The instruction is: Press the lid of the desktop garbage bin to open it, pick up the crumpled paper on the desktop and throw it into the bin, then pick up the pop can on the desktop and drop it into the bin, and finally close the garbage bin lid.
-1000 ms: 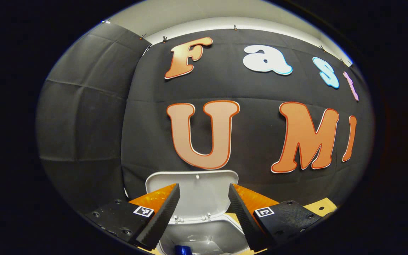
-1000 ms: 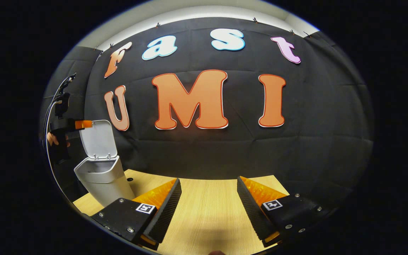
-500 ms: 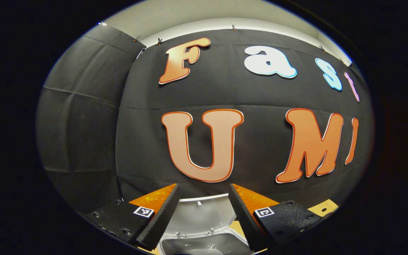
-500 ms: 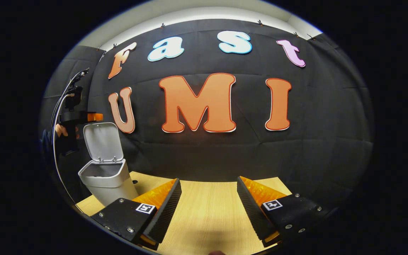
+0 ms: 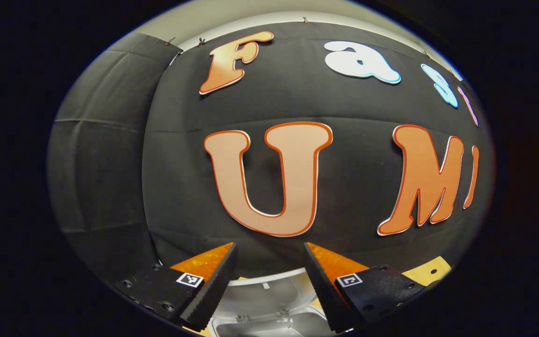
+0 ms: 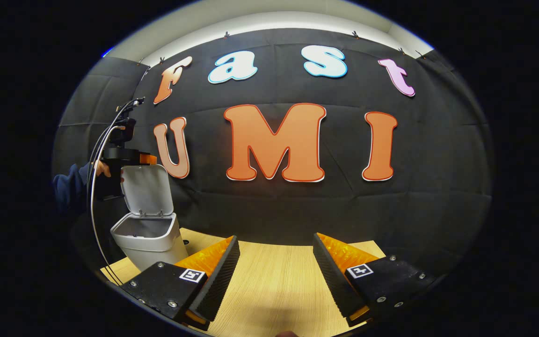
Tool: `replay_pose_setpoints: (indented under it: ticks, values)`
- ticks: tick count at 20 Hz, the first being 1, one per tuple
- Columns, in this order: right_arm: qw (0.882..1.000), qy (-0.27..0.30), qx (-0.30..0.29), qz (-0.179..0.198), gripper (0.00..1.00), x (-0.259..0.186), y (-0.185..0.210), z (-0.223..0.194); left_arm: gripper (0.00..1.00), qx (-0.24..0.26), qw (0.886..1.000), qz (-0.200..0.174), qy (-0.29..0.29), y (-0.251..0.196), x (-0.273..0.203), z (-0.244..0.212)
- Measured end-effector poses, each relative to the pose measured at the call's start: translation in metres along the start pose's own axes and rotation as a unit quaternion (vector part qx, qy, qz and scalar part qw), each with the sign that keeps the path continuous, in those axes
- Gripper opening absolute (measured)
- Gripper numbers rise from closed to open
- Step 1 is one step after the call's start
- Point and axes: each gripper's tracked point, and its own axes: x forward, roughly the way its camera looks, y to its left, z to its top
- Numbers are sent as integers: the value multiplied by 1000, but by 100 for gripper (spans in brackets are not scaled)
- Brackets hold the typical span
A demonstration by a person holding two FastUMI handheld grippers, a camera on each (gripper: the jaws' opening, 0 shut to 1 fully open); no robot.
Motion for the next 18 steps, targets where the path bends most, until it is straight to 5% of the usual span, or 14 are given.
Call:
replay_pose_setpoints:
  ticks: [10,18]
  values:
    - [1000,2,20,10,94,1,-13,-10,88,-13,999,-25,37,-21,-39,-13]
    - [999,2,29,23,94,4,-23,-14,89,-59,986,-27,154,-31,-79,-102]
